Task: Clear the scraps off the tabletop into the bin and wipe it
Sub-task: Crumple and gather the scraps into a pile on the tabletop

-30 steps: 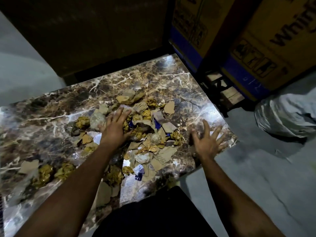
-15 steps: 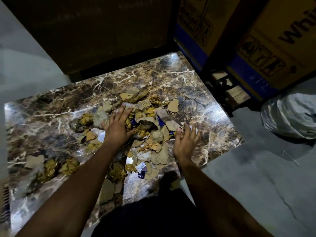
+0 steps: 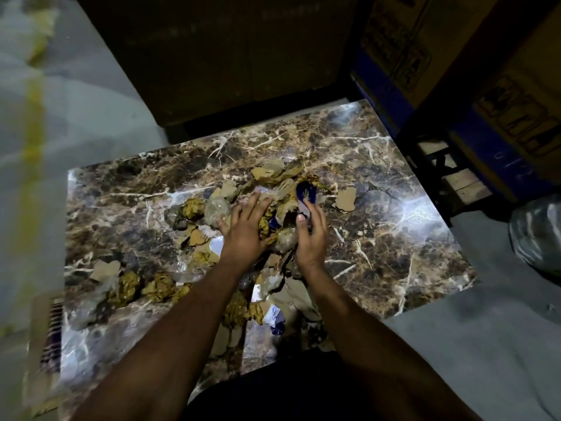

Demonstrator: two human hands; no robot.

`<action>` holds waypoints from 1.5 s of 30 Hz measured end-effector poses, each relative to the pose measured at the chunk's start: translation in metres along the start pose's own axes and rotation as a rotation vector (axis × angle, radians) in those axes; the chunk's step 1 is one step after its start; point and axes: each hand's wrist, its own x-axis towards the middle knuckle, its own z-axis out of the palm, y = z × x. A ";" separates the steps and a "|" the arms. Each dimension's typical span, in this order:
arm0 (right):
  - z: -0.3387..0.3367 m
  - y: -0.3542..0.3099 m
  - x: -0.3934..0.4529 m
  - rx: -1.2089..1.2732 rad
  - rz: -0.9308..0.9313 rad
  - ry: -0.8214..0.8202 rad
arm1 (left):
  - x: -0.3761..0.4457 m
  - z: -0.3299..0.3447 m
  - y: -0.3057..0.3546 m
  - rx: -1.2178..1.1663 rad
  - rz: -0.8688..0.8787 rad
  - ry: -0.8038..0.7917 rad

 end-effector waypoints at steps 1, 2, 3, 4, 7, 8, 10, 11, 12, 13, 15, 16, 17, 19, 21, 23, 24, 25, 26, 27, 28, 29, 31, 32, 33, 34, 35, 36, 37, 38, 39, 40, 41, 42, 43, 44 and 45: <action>0.002 -0.004 0.001 -0.011 -0.038 -0.018 | 0.000 0.000 0.000 0.003 0.002 0.002; 0.005 -0.006 0.001 -0.045 -0.073 -0.034 | 0.000 0.000 0.001 0.005 0.002 0.004; 0.007 -0.008 0.002 -0.089 -0.099 -0.050 | -0.001 0.000 0.001 0.008 0.001 0.005; 0.010 -0.010 0.002 -0.137 -0.112 -0.067 | 0.000 0.001 0.001 0.008 -0.001 0.003; 0.015 -0.016 0.003 -0.283 -0.181 -0.116 | 0.000 0.003 -0.003 0.020 0.022 0.006; 0.017 -0.020 0.003 -0.328 -0.228 -0.136 | 0.000 0.004 -0.005 0.020 0.033 -0.006; 0.022 -0.026 0.003 -0.425 -0.320 -0.187 | 0.002 0.005 -0.006 -0.009 0.029 -0.045; 0.024 -0.031 0.003 -0.486 -0.354 -0.210 | 0.003 0.005 -0.006 -0.021 0.018 -0.062; 0.026 -0.036 0.003 -0.549 -0.377 -0.226 | 0.006 0.008 -0.008 -0.025 0.013 -0.078; 0.030 -0.040 0.004 -0.610 -0.394 -0.239 | 0.008 0.009 -0.011 -0.012 0.015 -0.087; 0.036 -0.046 0.004 -0.735 -0.417 -0.261 | 0.013 0.017 -0.020 -0.015 0.014 -0.099; 0.039 -0.048 0.004 -0.802 -0.435 -0.269 | 0.014 0.019 -0.023 -0.047 0.011 -0.105; 0.042 -0.048 0.005 -0.867 -0.455 -0.279 | 0.014 0.020 -0.025 -0.082 0.018 -0.113; 0.047 -0.047 0.007 -0.965 -0.475 -0.310 | 0.014 0.015 -0.025 -0.107 0.033 -0.147; 0.049 -0.046 0.009 -1.015 -0.458 -0.339 | 0.013 0.007 -0.027 -0.159 0.022 -0.183; 0.051 -0.047 0.012 -1.047 -0.426 -0.362 | 0.010 -0.004 -0.032 -0.323 0.018 -0.156; 0.052 -0.047 0.011 -1.069 -0.419 -0.373 | 0.008 -0.006 -0.036 -0.389 0.026 -0.154; 0.051 -0.046 0.010 -1.104 -0.419 -0.386 | 0.006 -0.009 -0.037 -0.436 0.041 -0.170; 0.051 -0.045 0.009 -1.137 -0.422 -0.404 | 0.005 -0.009 -0.038 -0.487 0.046 -0.178; 0.051 -0.046 0.009 -1.157 -0.422 -0.419 | 0.005 -0.010 -0.040 -0.535 0.046 -0.167; 0.050 -0.047 0.008 -1.164 -0.423 -0.426 | 0.005 -0.010 -0.042 -0.568 0.048 -0.137; 0.049 -0.049 0.007 -1.170 -0.426 -0.431 | 0.005 -0.011 -0.043 -0.571 0.060 -0.097; 0.048 -0.050 0.006 -1.200 -0.427 -0.456 | 0.002 -0.011 -0.044 -0.546 0.098 -0.015; 0.047 -0.050 0.006 -1.202 -0.421 -0.466 | -0.001 -0.013 -0.044 -0.533 0.101 0.020; 0.047 -0.050 0.007 -1.191 -0.421 -0.461 | -0.005 -0.018 -0.044 -0.513 0.093 0.052; 0.047 -0.048 0.009 -1.180 -0.422 -0.447 | -0.009 -0.022 -0.044 -0.479 0.081 0.080; 0.046 -0.044 0.012 -1.185 -0.425 -0.427 | -0.012 -0.029 -0.044 -0.430 0.076 0.105; 0.048 -0.042 0.014 -1.203 -0.437 -0.425 | -0.017 -0.036 -0.049 -0.369 0.065 0.132; 0.047 -0.040 0.016 -1.230 -0.441 -0.435 | -0.022 -0.043 -0.056 -0.303 0.045 0.158; 0.048 -0.039 0.017 -1.247 -0.445 -0.445 | -0.029 -0.050 -0.068 -0.242 0.010 0.181; 0.048 -0.039 0.017 -1.255 -0.445 -0.438 | -0.037 -0.057 -0.084 -0.182 -0.033 0.200; 0.047 -0.037 0.017 -1.258 -0.457 -0.411 | -0.045 -0.063 -0.101 -0.119 -0.076 0.222; 0.047 -0.037 0.015 -1.254 -0.478 -0.387 | -0.057 -0.069 -0.121 -0.053 -0.121 0.247; 0.048 -0.038 0.014 -1.254 -0.490 -0.367 | -0.071 -0.075 -0.140 0.007 -0.174 0.276; 0.048 -0.037 0.015 -1.259 -0.497 -0.366 | -0.085 -0.080 -0.159 0.051 -0.234 0.302; 0.050 -0.034 0.016 -1.261 -0.508 -0.368 | -0.100 -0.083 -0.176 0.075 -0.305 0.327; 0.051 -0.032 0.018 -1.260 -0.516 -0.372 | -0.114 -0.085 -0.191 0.078 -0.381 0.349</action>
